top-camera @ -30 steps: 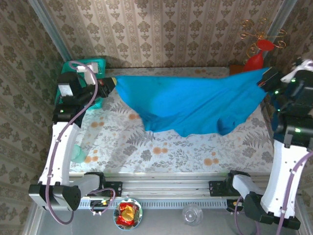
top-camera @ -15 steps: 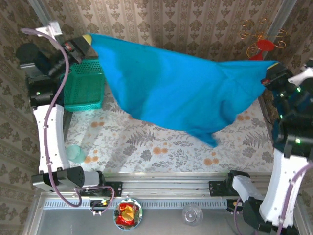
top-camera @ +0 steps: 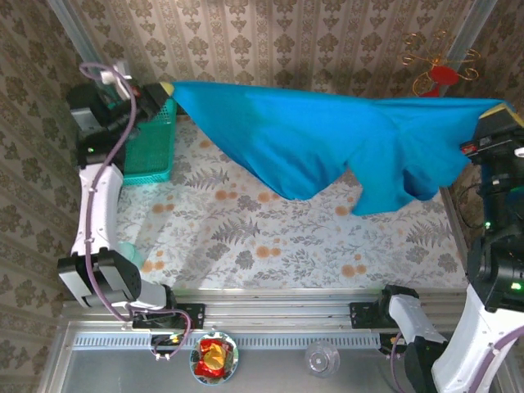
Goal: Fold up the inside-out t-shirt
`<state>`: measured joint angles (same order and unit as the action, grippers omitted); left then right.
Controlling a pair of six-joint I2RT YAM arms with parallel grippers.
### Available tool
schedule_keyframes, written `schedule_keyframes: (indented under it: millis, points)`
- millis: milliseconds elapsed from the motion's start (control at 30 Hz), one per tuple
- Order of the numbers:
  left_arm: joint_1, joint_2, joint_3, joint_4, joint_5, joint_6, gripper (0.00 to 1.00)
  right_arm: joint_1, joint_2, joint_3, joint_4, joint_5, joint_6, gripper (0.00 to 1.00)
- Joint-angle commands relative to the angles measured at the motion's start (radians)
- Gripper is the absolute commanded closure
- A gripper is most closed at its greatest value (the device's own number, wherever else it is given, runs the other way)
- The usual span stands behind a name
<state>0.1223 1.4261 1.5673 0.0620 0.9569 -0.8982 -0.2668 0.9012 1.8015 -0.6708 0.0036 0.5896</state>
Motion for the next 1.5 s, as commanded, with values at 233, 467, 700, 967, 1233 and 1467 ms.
schedule_keyframes:
  millis: [233,467,700,967,1233,1467]
  points:
    - [0.008,-0.179,-0.137,0.035,-0.025,0.052,1.0,-0.009,0.098,0.044,-0.021,0.075,-0.034,1.0]
    - [0.032,-0.192,-0.143,0.069,-0.01,0.028,1.0,-0.009,0.069,0.069,-0.021,0.098,-0.07,1.0]
    - [0.03,-0.296,-0.116,-0.018,-0.011,0.07,1.0,-0.009,-0.008,-0.009,-0.024,0.075,-0.095,1.0]
    - [0.028,-0.403,-0.136,-0.086,-0.019,0.099,1.0,-0.009,-0.052,0.008,-0.064,0.071,-0.125,1.0]
    - [-0.01,-0.295,-0.133,-0.073,-0.055,0.147,1.0,-0.009,0.036,-0.066,0.002,0.024,-0.111,1.0]
    - [-0.098,0.033,-0.043,-0.084,-0.104,0.279,1.0,-0.009,0.207,-0.19,0.115,-0.046,-0.078,1.0]
